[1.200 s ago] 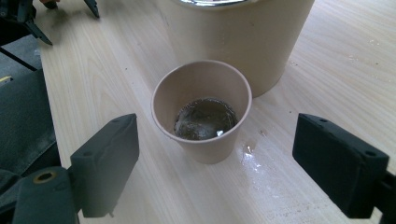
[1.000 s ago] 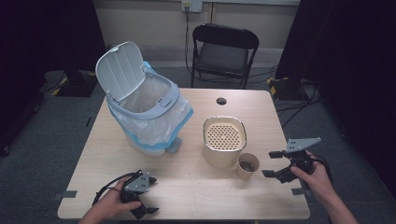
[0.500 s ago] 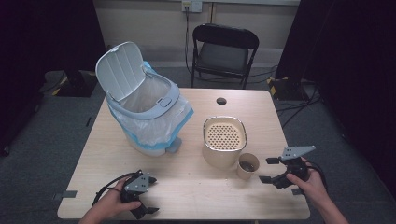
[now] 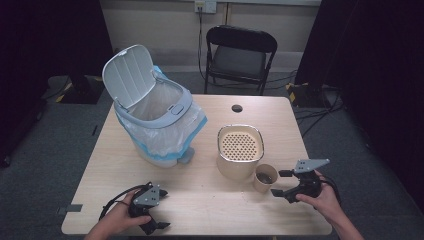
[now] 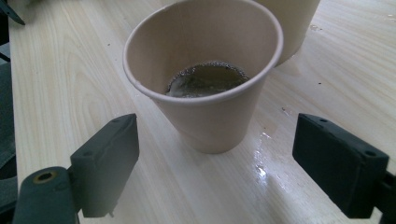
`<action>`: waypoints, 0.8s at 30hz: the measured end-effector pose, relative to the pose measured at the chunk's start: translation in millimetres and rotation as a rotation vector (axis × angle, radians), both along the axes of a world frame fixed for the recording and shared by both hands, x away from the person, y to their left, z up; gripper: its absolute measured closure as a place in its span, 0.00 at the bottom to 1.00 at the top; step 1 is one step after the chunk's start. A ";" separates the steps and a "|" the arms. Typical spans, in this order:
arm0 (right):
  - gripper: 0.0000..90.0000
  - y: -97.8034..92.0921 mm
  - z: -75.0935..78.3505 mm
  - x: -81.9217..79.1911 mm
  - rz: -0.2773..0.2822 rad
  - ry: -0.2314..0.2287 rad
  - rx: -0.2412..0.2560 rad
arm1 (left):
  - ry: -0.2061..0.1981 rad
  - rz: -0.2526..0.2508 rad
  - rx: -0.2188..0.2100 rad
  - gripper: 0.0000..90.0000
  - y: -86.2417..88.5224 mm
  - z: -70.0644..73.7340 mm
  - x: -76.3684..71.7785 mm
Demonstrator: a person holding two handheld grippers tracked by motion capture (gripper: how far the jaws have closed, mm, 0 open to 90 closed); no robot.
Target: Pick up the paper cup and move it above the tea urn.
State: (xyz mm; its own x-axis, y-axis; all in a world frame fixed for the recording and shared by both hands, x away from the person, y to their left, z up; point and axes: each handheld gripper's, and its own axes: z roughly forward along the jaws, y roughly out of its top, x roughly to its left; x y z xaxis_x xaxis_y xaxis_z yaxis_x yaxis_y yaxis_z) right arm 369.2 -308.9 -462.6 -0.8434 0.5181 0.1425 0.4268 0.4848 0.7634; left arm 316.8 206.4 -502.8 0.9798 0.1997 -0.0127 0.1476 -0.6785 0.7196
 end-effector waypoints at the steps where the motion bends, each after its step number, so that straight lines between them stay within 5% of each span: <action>1: 0.16 0.9 -0.8 0.3 -0.003 -0.004 -0.001 | 0.002 -0.001 0.005 0.00 0.1 0.4 0.1; 24: 0.21 21.5 -9.4 8.4 0.021 -0.035 0.068 | 0.001 0.001 -0.001 0.00 0.0 0.0 -0.1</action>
State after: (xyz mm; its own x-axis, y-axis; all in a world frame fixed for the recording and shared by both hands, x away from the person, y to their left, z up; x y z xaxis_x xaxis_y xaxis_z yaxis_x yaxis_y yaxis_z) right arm 377.5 -287.4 -472.0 -0.8591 0.4902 0.1472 0.3896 0.4398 0.8092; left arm 316.7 206.4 -502.8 0.9796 0.2007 -0.0137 0.1489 -0.6778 0.7200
